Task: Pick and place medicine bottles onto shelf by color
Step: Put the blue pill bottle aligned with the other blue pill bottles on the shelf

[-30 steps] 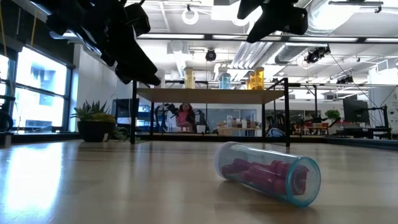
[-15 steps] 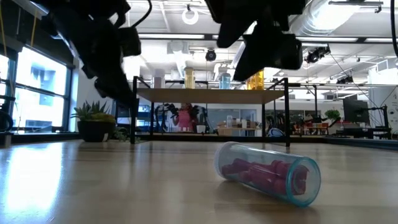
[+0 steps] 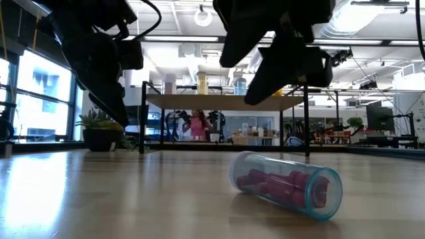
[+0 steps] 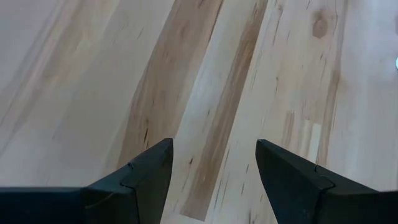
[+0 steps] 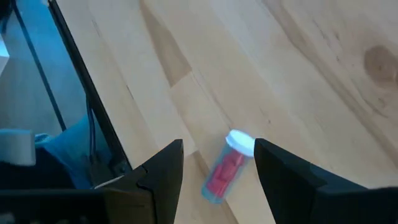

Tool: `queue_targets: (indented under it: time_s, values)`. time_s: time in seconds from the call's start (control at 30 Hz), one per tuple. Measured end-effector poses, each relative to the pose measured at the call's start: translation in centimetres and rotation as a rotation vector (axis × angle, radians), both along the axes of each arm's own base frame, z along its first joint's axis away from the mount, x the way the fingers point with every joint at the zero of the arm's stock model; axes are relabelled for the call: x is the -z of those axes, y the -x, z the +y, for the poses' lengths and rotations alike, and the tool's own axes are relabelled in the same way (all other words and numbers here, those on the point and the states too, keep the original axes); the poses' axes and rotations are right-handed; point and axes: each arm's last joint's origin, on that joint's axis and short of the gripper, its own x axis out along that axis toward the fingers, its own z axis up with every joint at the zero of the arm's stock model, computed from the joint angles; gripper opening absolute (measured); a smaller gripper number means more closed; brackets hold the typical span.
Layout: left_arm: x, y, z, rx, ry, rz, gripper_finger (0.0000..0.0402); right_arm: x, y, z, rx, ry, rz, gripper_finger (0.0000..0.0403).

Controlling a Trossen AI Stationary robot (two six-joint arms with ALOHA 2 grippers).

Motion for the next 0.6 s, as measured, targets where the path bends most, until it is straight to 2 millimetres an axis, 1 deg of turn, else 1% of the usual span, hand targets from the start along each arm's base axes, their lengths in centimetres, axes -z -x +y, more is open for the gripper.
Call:
queue_targets:
  time_s: [0.2, 0.43, 0.6]
  values:
    - [0.0, 0.0, 0.1, -0.013, 0.0, 0.005, 0.022, 1.0, -0.3, 0.5, 0.02, 0.011, 0.0, 0.0188]
    - [0.0, 0.0, 0.1, -0.031, -0.017, -0.003, 0.022, 3.4, -0.7, 1.0, 0.035, -0.009, 0.053, 0.0188]
    - [0.0, -0.1, 0.1, -0.031, -0.017, -0.008, 0.022, 3.7, -0.7, 1.1, 0.044, -0.013, 0.061, 0.0188]
